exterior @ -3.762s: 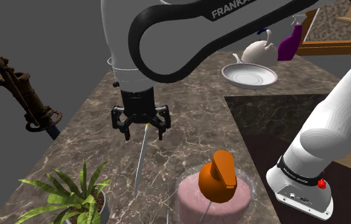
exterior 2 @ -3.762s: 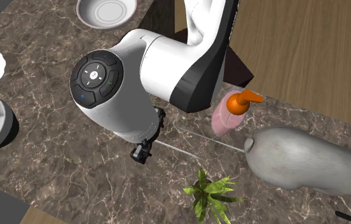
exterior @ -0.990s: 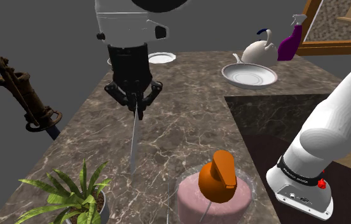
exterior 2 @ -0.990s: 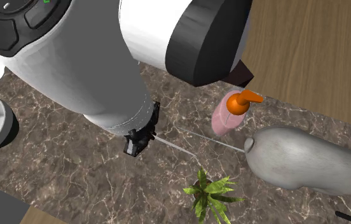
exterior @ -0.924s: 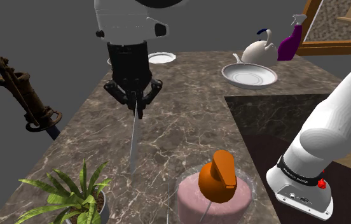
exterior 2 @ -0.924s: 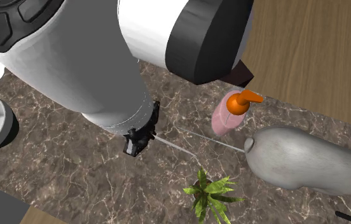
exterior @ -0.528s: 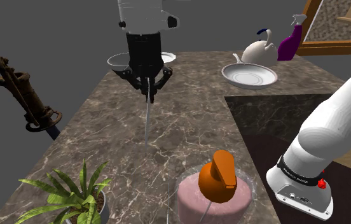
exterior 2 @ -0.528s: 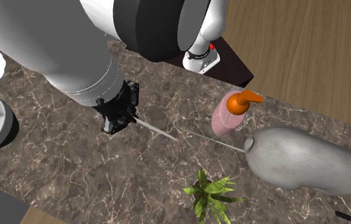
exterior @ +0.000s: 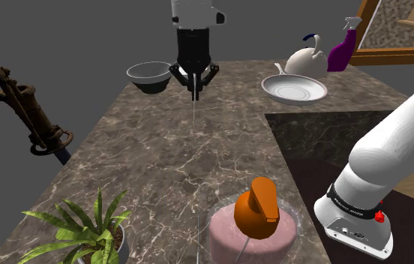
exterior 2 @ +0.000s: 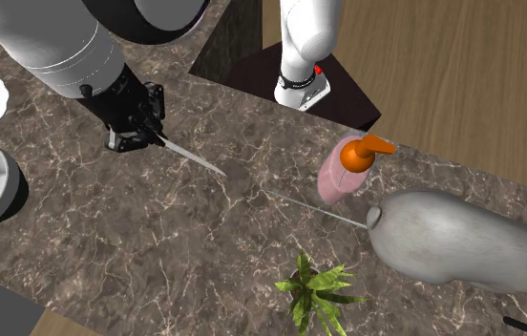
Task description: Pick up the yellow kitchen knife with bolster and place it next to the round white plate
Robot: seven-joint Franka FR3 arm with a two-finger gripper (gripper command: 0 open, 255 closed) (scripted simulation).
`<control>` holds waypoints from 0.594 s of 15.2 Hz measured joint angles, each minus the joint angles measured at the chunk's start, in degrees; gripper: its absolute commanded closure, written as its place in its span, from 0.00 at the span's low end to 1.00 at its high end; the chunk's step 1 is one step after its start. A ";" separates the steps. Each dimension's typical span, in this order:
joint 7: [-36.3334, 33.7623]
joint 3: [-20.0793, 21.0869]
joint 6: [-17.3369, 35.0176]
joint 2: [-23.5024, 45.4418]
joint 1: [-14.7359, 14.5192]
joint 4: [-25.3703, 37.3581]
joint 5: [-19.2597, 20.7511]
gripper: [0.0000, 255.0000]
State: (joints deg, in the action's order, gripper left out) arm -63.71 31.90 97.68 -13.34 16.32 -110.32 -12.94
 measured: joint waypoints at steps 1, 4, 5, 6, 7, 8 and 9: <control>1.13 -0.70 -0.09 0.24 0.48 0.11 0.30 1.00; 4.51 -2.83 -0.64 1.66 2.11 1.34 1.49 1.00; 5.58 -3.45 -0.44 2.05 2.59 1.33 1.82 1.00; 6.79 -4.23 -0.86 2.58 3.20 2.06 2.26 1.00; 8.25 -5.15 -0.97 2.59 3.83 1.95 2.46 1.00; 9.58 -5.97 -1.31 3.22 4.48 2.66 2.92 1.00; 10.76 -6.68 -1.32 3.53 5.01 2.79 3.21 1.00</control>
State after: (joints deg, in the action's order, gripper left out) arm -52.95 25.23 96.36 -9.81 21.34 -107.53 -9.73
